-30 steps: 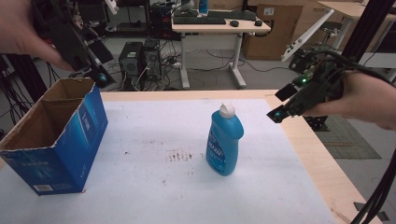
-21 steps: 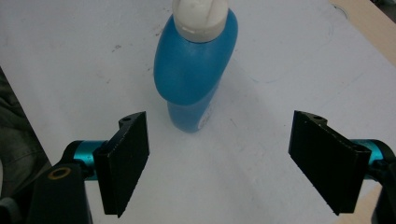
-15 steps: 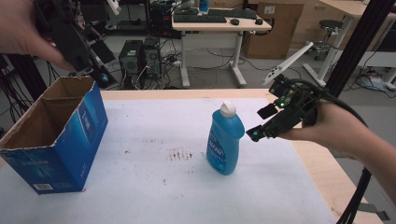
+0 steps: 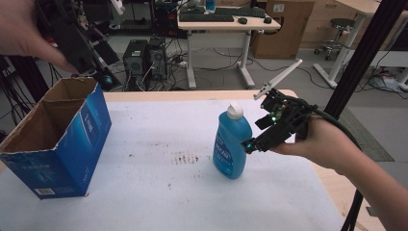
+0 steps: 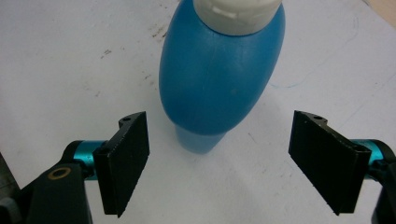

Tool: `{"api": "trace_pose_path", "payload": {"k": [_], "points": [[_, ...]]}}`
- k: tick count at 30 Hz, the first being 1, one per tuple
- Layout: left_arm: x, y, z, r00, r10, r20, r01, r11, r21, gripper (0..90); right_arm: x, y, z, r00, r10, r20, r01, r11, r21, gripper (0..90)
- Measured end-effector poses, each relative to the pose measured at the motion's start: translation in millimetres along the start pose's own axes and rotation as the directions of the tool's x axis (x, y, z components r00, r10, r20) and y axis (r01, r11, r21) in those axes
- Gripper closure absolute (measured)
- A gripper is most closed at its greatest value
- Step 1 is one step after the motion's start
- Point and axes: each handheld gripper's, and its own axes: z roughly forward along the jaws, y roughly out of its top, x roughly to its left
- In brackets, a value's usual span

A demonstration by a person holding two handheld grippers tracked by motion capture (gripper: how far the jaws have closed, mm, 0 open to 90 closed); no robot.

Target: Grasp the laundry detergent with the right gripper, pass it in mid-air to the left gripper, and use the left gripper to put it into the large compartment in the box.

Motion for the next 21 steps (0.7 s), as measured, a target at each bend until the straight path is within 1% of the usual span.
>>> {"api": "trace_pose_path", "payload": {"k": [2,5,6,7,9,10,11,13,14,15,16,18,21], "points": [[-0.2,0.5,0.4,1.0,0.002,0.001,-0.002,1.0,-0.001,21.0,1.7,0.0,3.6,1.0,0.0,-0.001,0.0,1.0,-0.002,19.6],[-0.2,0.8,0.3,1.0,-0.001,0.001,0.001,1.0,-0.006,21.0,4.6,0.9,9.1,0.9999,-0.001,0.013,0.001,1.0,-0.003,19.5],[-0.4,0.5,0.5,1.0,-0.004,0.001,0.004,1.0,-0.006,21.0,5.3,1.4,10.9,0.9999,0.005,0.012,-0.005,1.0,-0.004,19.5],[-0.2,0.6,0.4,1.0,0.002,0.0,-0.002,1.0,-0.004,21.1,6.0,1.8,12.2,0.9998,0.011,0.014,-0.011,1.0,-0.001,19.5],[-1.0,0.5,0.4,1.0,-0.001,-0.001,0.001,1.0,-0.004,21.0,7.8,2.6,16.9,0.9996,0.016,0.025,-0.016,1.0,0.001,19.5],[-1.3,0.4,0.2,1.0,-0.002,-0.002,0.002,1.0,-0.006,21.0,9.6,3.4,20.9,0.9992,0.029,0.027,-0.029,1.0,-0.007,19.5],[-0.9,0.4,-0.2,1.0,0.006,-0.001,-0.006,1.0,-0.003,21.0,10.7,3.6,22.8,0.999,0.032,0.032,-0.031,0.999,-0.011,19.5],[-1.5,0.2,-0.1,1.0,0.0,-0.002,0.0,1.0,-0.006,21.0,11.3,3.9,24.6,0.9989,0.033,0.035,-0.032,0.999,-0.011,19.5],[-1.5,0.1,-0.1,1.0,0.002,-0.002,-0.002,1.0,-0.002,21.0,11.9,4.0,26.0,0.9984,0.043,0.036,-0.042,0.999,-0.014,19.5],[-1.7,0.1,0.2,1.0,0.002,-0.001,-0.002,1.0,-0.001,21.0,13.1,4.0,29.4,0.9981,0.046,0.041,-0.045,0.999,-0.014,13.6],[-1.7,0.3,0.4,1.0,0.004,-0.001,-0.004,1.0,0.001,21.0,13.1,4.0,29.4,0.9981,0.046,0.041,-0.045,0.999,-0.014,13.6],[-1.9,0.5,0.7,1.0,0.007,0.001,-0.007,1.0,0.002,21.0,14.4,3.9,33.3,0.9962,0.055,0.067,-0.055,0.999,-0.002,12.0],[-2.6,0.4,1.0,1.0,0.003,-0.001,-0.003,1.0,-0.003,21.0,15.1,1.9,35.6,0.9961,0.064,0.061,-0.063,0.998,-0.014,12.0]]}}
